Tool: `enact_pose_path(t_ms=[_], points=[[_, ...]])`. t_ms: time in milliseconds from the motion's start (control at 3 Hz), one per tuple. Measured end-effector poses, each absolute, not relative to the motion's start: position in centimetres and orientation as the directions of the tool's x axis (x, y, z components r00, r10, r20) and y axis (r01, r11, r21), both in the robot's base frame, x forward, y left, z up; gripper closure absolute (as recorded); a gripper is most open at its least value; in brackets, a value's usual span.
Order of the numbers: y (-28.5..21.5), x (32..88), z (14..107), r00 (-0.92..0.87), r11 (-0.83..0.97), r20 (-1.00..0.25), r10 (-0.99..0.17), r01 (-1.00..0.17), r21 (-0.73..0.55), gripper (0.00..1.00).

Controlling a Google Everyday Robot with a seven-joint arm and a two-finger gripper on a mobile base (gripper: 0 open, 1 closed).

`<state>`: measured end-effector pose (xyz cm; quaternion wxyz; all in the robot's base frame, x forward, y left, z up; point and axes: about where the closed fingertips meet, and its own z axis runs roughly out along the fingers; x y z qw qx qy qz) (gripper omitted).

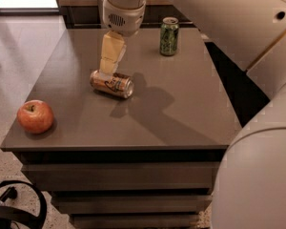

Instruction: Place orange can upright

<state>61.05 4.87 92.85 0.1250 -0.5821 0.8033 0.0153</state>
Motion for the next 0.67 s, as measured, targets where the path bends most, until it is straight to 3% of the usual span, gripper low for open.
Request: enact_pose_path(t_ms=[667], points=[[8.9, 63.3, 90.0, -0.276, 0.288, -0.146, -0.95, -0.956, -0.064, 0.0]])
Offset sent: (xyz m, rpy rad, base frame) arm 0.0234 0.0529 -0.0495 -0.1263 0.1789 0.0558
